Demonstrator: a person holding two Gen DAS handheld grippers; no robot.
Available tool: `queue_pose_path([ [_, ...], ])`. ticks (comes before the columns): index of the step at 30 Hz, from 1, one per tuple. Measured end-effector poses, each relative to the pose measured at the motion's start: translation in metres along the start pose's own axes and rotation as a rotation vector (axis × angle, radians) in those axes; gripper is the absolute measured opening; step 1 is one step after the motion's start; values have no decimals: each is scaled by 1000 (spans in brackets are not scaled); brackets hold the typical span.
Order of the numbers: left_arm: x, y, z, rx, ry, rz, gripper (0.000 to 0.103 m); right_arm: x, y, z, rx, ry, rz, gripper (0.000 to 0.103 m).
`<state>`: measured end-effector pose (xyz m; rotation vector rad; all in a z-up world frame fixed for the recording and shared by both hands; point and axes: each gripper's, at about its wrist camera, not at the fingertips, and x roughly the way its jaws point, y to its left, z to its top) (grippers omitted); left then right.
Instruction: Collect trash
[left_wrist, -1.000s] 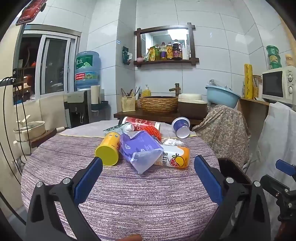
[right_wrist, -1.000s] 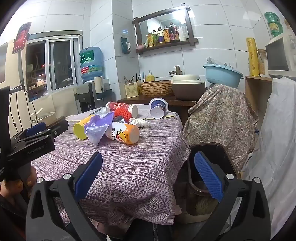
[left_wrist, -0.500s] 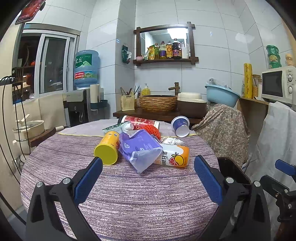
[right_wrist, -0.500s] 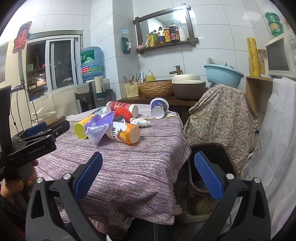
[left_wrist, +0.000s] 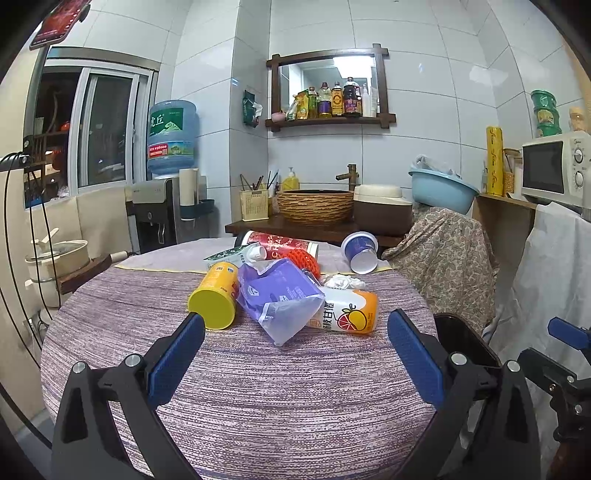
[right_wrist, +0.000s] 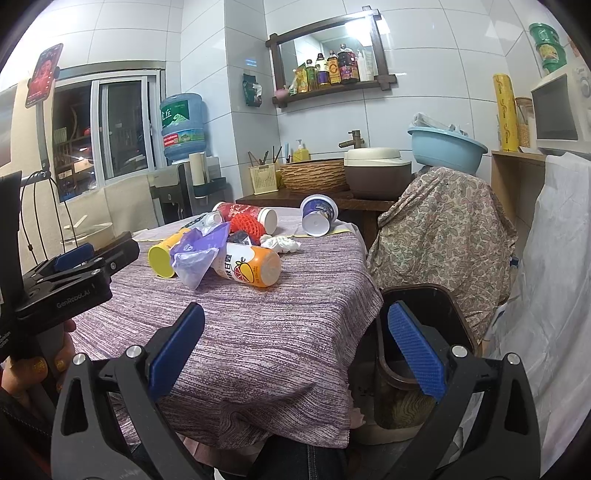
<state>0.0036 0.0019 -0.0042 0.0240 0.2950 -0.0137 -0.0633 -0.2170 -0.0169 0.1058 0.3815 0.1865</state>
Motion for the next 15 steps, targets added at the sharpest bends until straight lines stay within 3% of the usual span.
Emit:
queue_pose_path([
  [15, -1, -4, 3, -1, 5, -8, 98, -2, -3, 0, 7, -6, -3, 98],
])
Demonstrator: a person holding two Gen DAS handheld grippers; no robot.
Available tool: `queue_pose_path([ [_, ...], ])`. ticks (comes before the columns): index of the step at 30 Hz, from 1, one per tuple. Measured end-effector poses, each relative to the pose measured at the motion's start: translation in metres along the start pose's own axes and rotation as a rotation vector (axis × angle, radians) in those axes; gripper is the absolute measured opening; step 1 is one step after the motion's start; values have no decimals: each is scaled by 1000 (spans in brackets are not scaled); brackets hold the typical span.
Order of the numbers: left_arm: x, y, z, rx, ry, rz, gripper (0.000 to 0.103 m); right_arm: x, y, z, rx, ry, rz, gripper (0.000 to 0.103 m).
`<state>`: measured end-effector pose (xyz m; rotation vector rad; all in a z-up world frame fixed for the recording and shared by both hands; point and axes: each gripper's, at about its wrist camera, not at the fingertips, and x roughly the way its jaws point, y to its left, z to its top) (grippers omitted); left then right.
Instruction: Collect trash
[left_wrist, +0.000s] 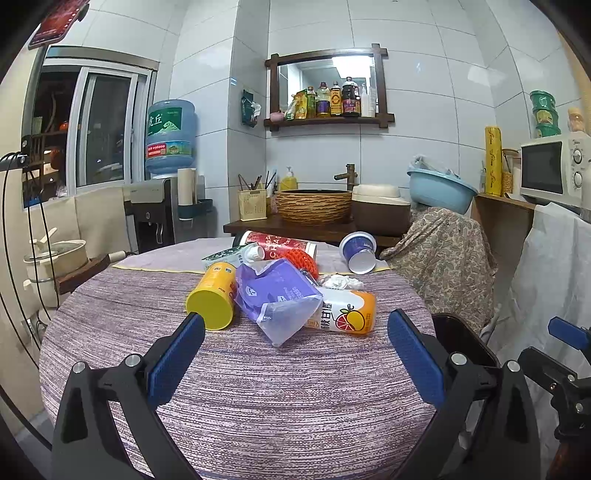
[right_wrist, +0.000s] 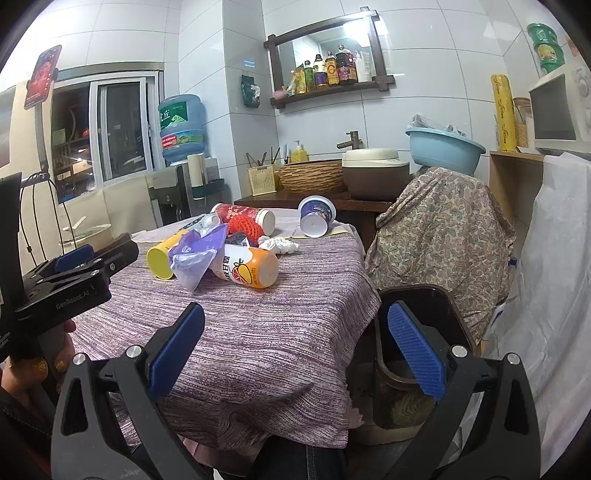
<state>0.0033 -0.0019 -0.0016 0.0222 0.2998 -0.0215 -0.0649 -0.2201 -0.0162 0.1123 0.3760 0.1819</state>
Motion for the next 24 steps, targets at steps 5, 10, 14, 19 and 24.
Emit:
queue_pose_path([
  [5, 1, 0, 0, 3, 3, -1, 98, 0, 0, 0, 3, 2, -1, 98],
  [10, 2, 1, -1, 2, 3, -2, 98, 0, 1, 0, 2, 3, -1, 98],
  [14, 2, 1, -1, 2, 4, -1, 98, -1, 1, 0, 3, 2, -1, 98],
  [19, 2, 0, -1, 2, 2, -1, 98, 0, 1, 0, 1, 1, -1, 98],
  [24, 2, 1, -1, 3, 3, -3, 98, 1, 2, -1, 2, 1, -2, 98],
])
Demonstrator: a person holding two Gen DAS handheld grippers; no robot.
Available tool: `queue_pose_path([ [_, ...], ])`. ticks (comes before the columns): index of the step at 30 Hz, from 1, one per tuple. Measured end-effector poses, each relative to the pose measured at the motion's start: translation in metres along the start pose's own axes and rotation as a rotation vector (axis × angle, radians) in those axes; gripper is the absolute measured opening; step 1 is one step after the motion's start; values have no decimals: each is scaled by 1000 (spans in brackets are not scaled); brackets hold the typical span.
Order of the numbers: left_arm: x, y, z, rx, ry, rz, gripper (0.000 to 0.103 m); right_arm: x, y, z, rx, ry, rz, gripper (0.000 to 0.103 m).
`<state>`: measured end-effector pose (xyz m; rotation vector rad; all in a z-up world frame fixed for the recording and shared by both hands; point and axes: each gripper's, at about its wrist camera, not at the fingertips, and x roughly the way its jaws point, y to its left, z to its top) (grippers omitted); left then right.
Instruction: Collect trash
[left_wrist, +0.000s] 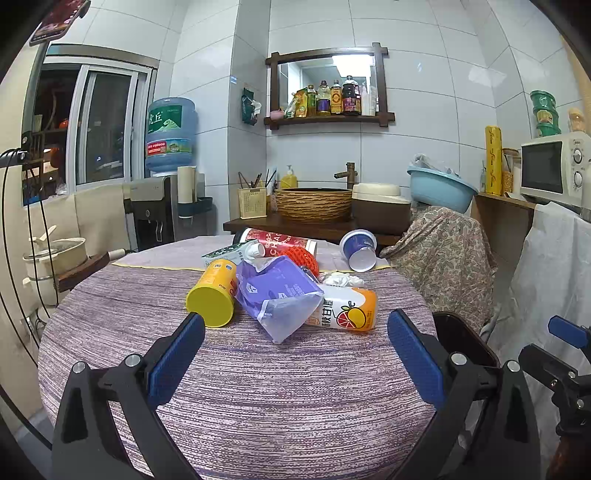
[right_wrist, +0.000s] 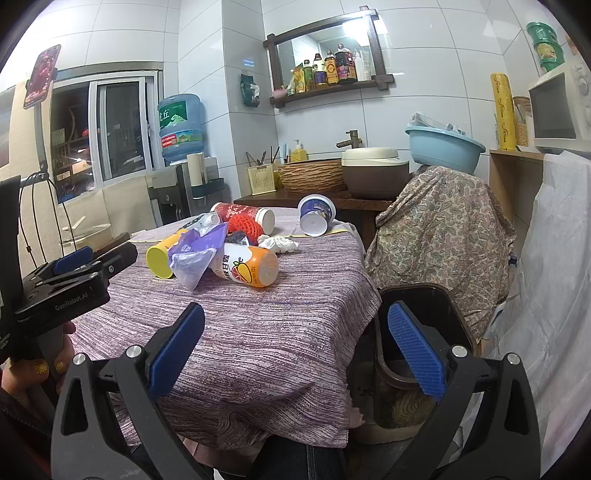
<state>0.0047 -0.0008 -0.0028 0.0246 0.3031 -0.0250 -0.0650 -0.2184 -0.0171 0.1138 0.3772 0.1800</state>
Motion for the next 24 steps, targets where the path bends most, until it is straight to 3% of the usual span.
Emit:
queue_pose_path([
  [16, 2, 1, -6, 7, 2, -9, 98, 2, 1, -1, 1, 7, 4, 98],
  [24, 10, 14, -9, -21, 55, -25, 98, 14, 4, -1, -31, 43, 25, 98],
])
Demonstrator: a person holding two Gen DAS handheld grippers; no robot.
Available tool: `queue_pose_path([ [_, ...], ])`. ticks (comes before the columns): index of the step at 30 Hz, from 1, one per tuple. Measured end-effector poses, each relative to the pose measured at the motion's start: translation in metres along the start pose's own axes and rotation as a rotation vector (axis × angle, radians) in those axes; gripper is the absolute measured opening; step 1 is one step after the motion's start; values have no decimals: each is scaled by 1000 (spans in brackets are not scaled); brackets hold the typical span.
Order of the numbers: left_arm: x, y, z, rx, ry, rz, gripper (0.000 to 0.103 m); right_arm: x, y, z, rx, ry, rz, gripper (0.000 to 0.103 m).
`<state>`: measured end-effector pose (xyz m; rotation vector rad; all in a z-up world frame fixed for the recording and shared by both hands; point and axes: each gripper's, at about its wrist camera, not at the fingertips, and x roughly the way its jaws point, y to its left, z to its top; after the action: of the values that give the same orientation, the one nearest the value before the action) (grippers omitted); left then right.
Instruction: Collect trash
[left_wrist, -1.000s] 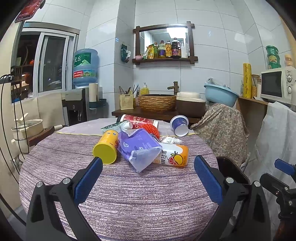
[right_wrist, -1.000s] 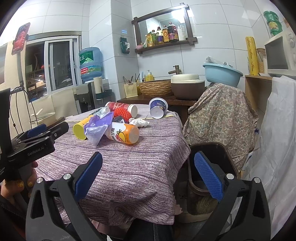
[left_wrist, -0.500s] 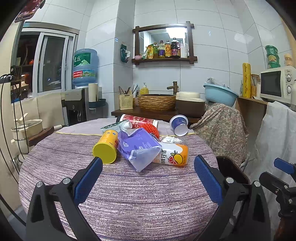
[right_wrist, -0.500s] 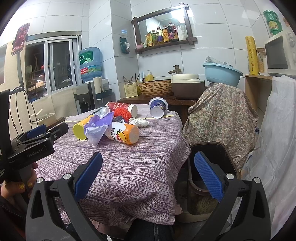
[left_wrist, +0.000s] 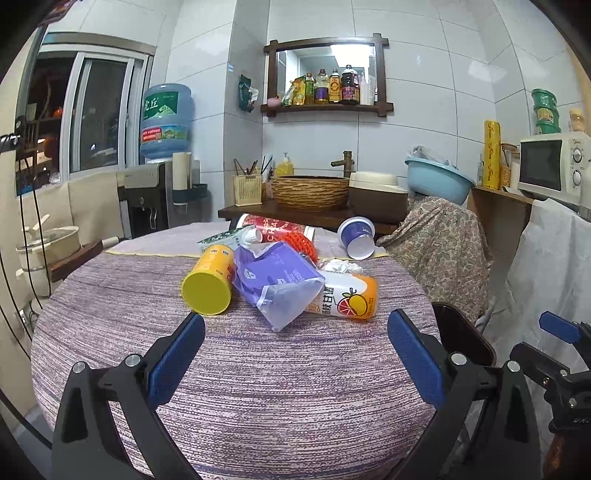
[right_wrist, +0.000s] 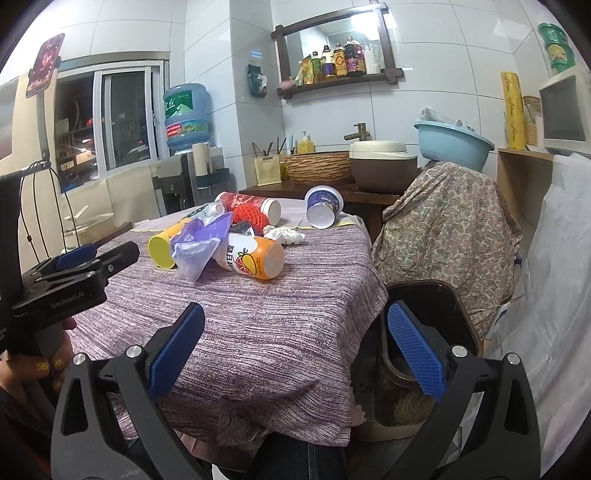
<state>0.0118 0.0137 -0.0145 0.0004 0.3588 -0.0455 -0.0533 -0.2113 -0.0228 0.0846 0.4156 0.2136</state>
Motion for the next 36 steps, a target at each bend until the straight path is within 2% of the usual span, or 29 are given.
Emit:
queue_pose_path([
  [4, 6, 12, -2, -10, 34, 34, 98, 13, 6, 1, -25, 33, 36, 98],
  [10, 15, 36, -5, -44, 85, 37, 98, 41, 17, 5, -40, 108, 106, 98],
  [14, 22, 50, -4, -48, 107, 33, 98, 51, 26, 11, -85, 97, 128, 98],
  [18, 33, 60, 2, -43, 156, -3, 98, 69, 32, 20, -151, 115, 140, 98],
  [22, 48, 66, 11, -64, 208, -72, 98, 93, 30, 28, -158, 174, 186, 98],
  [26, 66, 65, 23, -68, 228, -116, 98, 99, 33, 30, -162, 176, 192, 98],
  [30, 89, 67, 33, -101, 275, -155, 90, 100, 35, 28, -157, 178, 199, 98],
  [33, 110, 69, 40, -125, 321, -155, 84, 100, 34, 25, -157, 188, 197, 98],
  [36, 130, 77, 46, -187, 364, -173, 80, 101, 31, 23, -152, 196, 198, 98],
])
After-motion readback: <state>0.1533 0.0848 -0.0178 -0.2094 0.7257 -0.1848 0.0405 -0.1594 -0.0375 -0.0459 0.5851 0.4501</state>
